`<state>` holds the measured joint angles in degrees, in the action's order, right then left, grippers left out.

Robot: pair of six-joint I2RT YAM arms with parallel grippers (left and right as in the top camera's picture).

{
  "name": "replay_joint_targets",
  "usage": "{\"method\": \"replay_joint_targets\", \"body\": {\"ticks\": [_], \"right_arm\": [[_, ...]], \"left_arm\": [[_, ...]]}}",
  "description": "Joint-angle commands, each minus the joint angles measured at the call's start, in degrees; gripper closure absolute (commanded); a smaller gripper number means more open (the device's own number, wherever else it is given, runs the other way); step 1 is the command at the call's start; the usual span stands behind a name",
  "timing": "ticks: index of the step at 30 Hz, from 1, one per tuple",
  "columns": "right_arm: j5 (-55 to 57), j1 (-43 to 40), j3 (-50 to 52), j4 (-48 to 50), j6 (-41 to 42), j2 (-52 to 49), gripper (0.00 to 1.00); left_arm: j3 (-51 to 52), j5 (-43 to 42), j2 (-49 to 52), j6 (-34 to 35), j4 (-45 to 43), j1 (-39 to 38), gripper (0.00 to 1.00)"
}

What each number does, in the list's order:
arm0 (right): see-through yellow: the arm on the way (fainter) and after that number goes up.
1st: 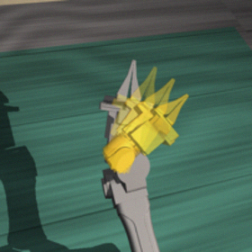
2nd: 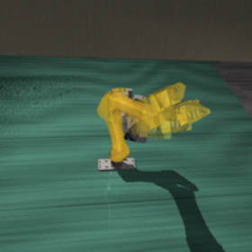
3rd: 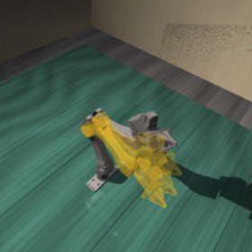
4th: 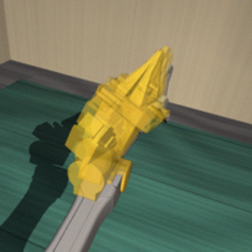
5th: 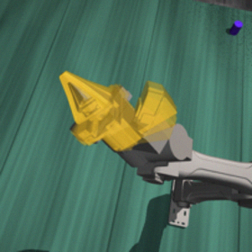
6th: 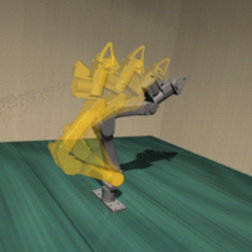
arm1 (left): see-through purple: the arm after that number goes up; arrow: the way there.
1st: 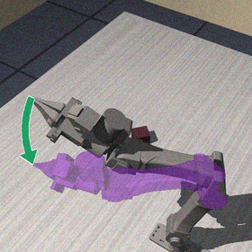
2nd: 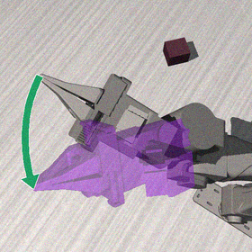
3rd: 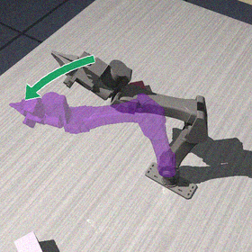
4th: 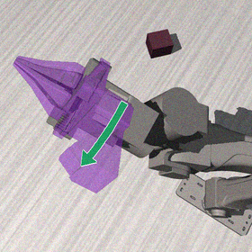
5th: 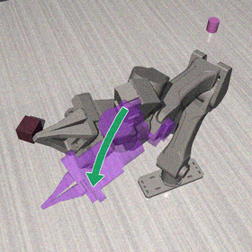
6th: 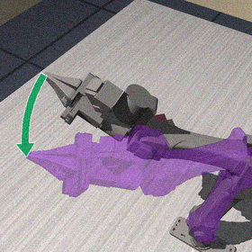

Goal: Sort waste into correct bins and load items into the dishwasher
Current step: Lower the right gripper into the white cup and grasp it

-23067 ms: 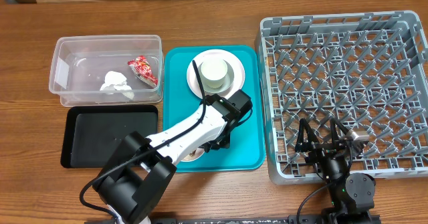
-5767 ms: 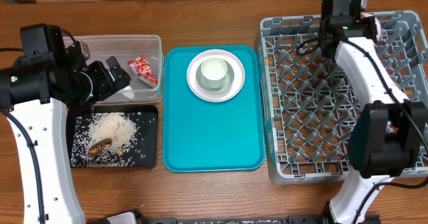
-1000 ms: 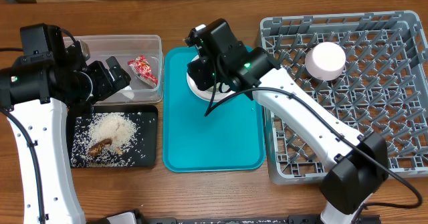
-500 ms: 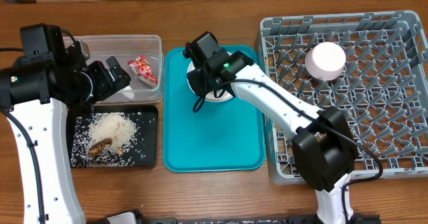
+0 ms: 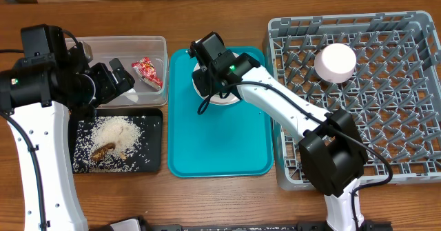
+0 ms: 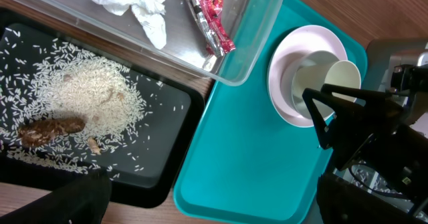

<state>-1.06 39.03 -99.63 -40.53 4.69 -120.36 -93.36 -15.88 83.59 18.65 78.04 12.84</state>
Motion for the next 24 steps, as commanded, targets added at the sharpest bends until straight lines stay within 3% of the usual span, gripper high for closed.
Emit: {"method": "replay_joint_targets", "body": {"ticks": [1,18,24], "right_arm": [[1.14,-0.04,-0.79,1.22,0.07,0.0,0.61],[5.16,-0.11,1.05,1.75,0.04,-0.22,0.62],[6.16,-0.09,1.4,1.64,0.04,-0.22,0.72]], "left_arm": [[-0.55,-0.44,-0.35,0.2,-0.07,-0.15,0.0],[-0.55,-0.44,-0.35,0.22,-0.07,-0.15,0.0],[-0.55,-0.44,-0.35,0.2,-0.07,-0.15,0.0]]}}
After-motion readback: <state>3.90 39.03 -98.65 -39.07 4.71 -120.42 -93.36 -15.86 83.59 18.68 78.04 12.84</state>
